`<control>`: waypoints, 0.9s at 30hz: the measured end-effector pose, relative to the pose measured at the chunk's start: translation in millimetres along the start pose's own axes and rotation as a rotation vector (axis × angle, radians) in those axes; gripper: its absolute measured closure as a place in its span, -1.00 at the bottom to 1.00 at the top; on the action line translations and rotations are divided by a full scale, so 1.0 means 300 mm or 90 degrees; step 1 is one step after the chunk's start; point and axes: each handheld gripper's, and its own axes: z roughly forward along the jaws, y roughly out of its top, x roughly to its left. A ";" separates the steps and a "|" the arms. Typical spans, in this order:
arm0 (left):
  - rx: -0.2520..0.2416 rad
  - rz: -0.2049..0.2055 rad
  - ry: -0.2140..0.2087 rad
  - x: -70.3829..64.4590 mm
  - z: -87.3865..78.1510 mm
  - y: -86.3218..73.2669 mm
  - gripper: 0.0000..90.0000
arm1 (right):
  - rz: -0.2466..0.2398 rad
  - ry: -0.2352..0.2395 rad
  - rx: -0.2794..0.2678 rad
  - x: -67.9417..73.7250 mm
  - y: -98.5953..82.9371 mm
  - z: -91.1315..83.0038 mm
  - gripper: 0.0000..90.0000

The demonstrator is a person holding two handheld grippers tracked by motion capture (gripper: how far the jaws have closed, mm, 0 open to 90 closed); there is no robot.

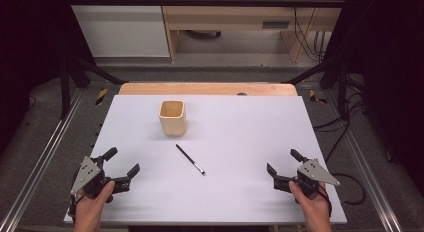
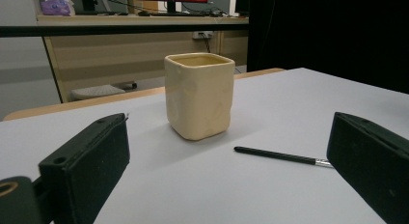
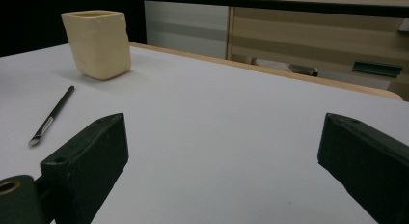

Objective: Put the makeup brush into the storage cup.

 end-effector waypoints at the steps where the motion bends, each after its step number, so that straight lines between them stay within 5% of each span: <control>1: 0.000 0.000 0.000 0.000 0.000 0.000 -0.98 | 0.001 0.000 0.001 0.002 0.000 0.000 -0.91; 11: -0.007 -0.004 0.004 0.008 -0.004 0.004 -0.98 | 0.009 0.017 -0.002 0.032 0.019 -0.011 -0.93; 16: -0.013 -0.016 0.004 0.012 0.000 0.003 -0.98 | -0.016 0.031 0.006 0.063 0.036 -0.007 -0.93; 27: -0.008 -0.010 0.005 0.011 0.002 0.006 -0.98 | -0.086 0.080 0.043 0.160 0.232 0.048 -0.92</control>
